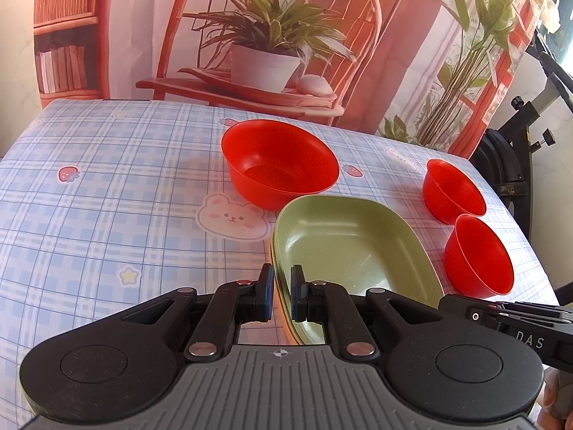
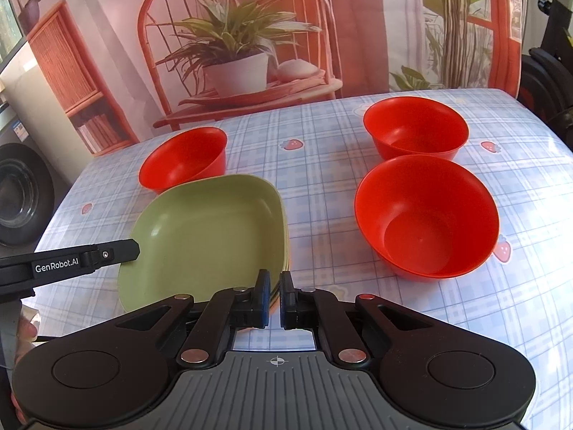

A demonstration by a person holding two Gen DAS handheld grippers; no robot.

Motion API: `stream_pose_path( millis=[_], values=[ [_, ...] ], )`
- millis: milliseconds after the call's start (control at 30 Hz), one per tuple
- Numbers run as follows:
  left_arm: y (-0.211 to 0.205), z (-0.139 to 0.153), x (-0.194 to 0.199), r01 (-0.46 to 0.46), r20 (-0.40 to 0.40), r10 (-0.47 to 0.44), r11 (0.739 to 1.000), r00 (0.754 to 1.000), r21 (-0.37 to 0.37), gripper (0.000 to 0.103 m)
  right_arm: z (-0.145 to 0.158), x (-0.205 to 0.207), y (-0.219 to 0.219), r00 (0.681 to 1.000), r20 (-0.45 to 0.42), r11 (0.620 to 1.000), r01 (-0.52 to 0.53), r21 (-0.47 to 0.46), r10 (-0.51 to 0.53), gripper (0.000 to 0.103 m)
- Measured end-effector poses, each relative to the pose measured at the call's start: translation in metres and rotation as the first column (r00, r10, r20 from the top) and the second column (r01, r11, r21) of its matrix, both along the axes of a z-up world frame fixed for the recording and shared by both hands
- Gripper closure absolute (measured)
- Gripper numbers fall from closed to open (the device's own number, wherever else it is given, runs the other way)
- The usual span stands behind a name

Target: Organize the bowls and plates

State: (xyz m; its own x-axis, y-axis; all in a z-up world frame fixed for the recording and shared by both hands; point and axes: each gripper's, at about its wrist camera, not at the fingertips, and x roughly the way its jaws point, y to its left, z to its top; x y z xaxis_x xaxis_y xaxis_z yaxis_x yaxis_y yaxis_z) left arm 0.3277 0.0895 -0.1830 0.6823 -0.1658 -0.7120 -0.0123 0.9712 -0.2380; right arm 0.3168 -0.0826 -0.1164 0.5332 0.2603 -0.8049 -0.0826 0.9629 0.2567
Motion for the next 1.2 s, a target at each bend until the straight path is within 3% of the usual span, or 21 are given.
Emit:
stream_pose_path(
  millis=[333, 767, 900, 1200],
  values=[
    [0.01, 0.021, 0.007, 0.043, 0.024, -0.043, 0.999, 0.999, -0.033, 0.094, 0.007, 0.002, -0.014, 0.997, 0.035, 0.997, 0.07, 0.024, -0.071, 0.097],
    [0.046, 0.078, 0.044, 0.164, 0.085, -0.164, 0.986, 0.983, 0.005, 0.091, 0.017, 0.013, -0.014, 0.991, 0.049, 0.991, 0.124, 0.046, -0.126, 0.095],
    [0.052, 0.072, 0.058, 0.166, 0.099, -0.167, 0.986, 0.981, 0.018, 0.091, 0.021, 0.025, -0.003, 0.991, 0.061, 0.992, 0.118, 0.05, -0.121, 0.094],
    [0.062, 0.038, 0.108, 0.147, 0.031, -0.147, 0.989, 0.989, 0.006, 0.091, 0.023, 0.078, 0.034, 0.994, 0.11, 1.0, 0.012, 0.005, -0.013, 0.087]
  ],
)
